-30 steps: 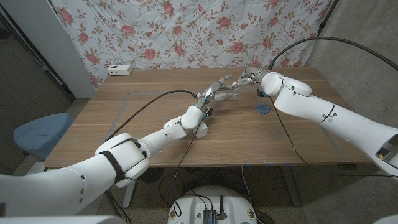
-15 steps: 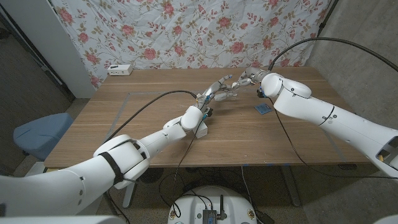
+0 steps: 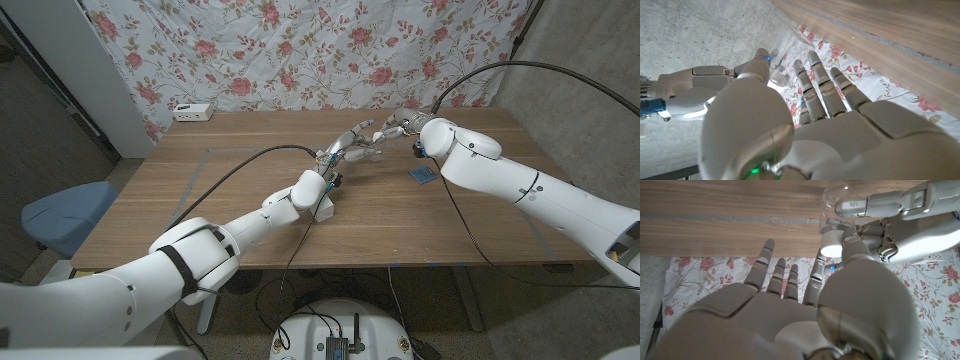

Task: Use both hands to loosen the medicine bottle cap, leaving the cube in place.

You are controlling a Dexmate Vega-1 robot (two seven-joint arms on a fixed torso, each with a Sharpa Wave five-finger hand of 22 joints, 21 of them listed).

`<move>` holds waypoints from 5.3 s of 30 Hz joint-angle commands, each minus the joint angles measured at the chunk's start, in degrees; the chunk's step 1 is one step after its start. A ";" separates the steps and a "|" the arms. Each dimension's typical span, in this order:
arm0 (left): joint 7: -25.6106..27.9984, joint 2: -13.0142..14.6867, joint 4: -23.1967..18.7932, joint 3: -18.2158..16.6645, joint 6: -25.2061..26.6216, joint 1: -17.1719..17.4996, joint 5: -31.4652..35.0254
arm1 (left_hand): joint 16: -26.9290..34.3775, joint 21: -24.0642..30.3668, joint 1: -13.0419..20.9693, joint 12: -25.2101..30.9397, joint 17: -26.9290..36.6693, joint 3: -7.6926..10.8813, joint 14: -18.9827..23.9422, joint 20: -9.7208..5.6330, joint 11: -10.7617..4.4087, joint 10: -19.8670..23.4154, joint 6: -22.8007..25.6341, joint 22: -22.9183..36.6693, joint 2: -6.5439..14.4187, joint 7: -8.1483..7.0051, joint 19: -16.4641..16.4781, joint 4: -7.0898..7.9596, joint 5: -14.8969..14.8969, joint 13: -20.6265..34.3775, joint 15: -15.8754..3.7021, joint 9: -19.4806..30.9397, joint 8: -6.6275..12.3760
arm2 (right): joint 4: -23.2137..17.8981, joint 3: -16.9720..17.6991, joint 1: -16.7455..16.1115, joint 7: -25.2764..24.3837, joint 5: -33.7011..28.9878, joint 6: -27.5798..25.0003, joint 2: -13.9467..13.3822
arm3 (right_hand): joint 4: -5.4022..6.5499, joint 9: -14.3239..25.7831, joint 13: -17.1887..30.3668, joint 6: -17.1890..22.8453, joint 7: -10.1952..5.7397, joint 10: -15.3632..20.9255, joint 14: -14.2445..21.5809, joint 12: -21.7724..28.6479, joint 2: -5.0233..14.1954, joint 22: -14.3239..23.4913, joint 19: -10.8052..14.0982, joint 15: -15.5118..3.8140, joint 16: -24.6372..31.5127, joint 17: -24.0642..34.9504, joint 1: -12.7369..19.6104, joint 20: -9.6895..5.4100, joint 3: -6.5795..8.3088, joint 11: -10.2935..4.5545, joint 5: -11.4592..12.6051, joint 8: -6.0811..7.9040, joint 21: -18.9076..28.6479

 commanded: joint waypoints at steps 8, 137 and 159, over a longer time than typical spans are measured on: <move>-0.22 0.14 -0.84 -0.19 0.71 0.48 0.11 | -0.05 0.05 -0.04 0.24 0.06 0.53 0.85 -0.51 -0.62 0.96 0.55 0.21 0.51 -0.36 -0.20 0.25 0.40 0.15 -5.24 0.13 0.13 | -0.07 2.54 -1.63 0.42 2.70 2.41 -0.70 | 0.11 -0.59 0.14 0.29 -1.94 -0.04 -0.04 -0.42 1.49 0.08 -0.22 -0.84 -0.06 0.07 2.46 -0.87 1.43 -1.99 0.57 -0.85 -0.26; 0.21 -0.70 1.61 0.48 -0.89 -0.90 0.31 | -0.05 0.02 -0.43 0.27 0.08 1.22 1.03 -0.41 -0.53 1.61 1.70 0.21 0.55 -1.05 -0.46 0.02 0.35 0.28 -5.28 0.16 0.14 | -0.39 2.30 1.68 3.77 7.34 0.20 -2.33 | 7.12 -2.87 0.30 -15.58 4.41 -6.38 -4.83 -0.26 -3.97 0.27 -2.83 4.12 -0.83 0.49 -8.30 -0.95 -5.76 4.15 -0.26 -9.60 0.17; -0.03 -0.88 1.72 0.52 -0.68 -0.92 0.25 | -0.05 0.05 -0.52 0.29 0.08 1.27 1.02 -0.51 -0.54 1.69 2.00 0.21 0.56 -1.11 -0.41 0.05 0.34 0.29 -5.31 0.16 0.19 | -0.19 2.25 1.07 2.24 7.74 -0.32 -2.17 | 6.14 -2.47 0.27 -8.04 4.72 -5.06 -3.87 0.02 -3.53 0.24 -1.98 4.38 -0.66 0.16 -8.70 -0.81 -5.84 4.94 0.03 -6.78 0.32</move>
